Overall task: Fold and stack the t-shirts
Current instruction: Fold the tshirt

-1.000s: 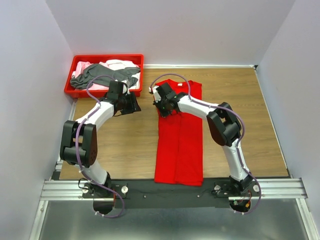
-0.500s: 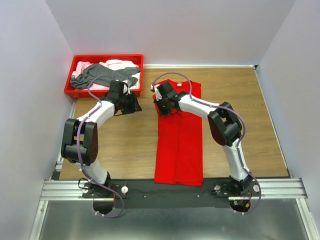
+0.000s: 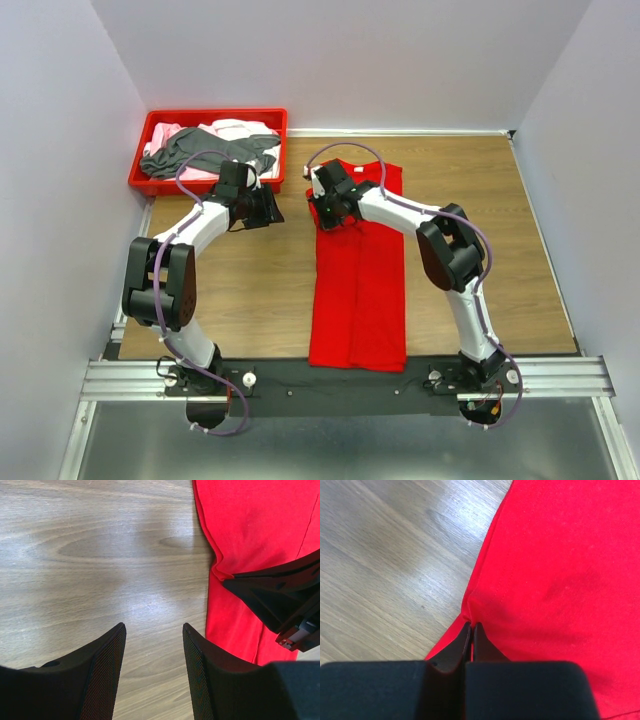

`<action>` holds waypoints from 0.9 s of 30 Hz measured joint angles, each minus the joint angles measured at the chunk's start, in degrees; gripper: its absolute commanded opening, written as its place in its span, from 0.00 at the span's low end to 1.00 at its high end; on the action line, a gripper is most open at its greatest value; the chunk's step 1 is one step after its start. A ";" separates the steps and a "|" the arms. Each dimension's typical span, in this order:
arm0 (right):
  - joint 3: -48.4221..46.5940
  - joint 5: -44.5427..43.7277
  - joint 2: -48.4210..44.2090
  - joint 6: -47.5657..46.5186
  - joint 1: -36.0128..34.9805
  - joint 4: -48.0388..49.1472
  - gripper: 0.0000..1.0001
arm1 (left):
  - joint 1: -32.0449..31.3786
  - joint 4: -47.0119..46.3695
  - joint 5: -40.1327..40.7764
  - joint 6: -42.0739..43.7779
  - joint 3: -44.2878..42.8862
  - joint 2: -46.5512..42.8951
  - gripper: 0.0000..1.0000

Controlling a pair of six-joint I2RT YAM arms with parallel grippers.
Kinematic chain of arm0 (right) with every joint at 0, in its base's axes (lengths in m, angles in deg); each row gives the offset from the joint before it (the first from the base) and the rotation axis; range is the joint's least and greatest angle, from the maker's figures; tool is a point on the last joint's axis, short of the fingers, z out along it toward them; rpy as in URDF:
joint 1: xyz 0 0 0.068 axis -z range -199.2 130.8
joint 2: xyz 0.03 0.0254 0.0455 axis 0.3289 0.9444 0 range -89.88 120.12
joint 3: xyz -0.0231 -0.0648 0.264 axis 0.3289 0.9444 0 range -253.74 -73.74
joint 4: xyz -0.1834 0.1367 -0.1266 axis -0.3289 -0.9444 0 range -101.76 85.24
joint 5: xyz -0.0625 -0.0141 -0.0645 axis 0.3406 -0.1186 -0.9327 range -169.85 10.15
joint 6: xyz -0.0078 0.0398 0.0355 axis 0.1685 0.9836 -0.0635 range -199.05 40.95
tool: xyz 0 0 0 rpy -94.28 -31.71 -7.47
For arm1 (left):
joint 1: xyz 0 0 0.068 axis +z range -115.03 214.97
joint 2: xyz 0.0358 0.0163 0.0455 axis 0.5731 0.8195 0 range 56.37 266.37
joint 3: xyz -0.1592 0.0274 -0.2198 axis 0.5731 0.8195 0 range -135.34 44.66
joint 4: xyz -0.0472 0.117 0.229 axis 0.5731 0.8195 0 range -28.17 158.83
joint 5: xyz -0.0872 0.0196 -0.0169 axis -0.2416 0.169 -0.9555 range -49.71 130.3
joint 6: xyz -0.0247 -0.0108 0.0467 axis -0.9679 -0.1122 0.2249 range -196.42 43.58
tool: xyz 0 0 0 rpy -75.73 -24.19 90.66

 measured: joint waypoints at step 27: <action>8.37 8.66 -4.92 12.09 11.69 6.10 0.01 | -1.88 -0.42 -0.33 -0.50 0.00 1.01 0.57</action>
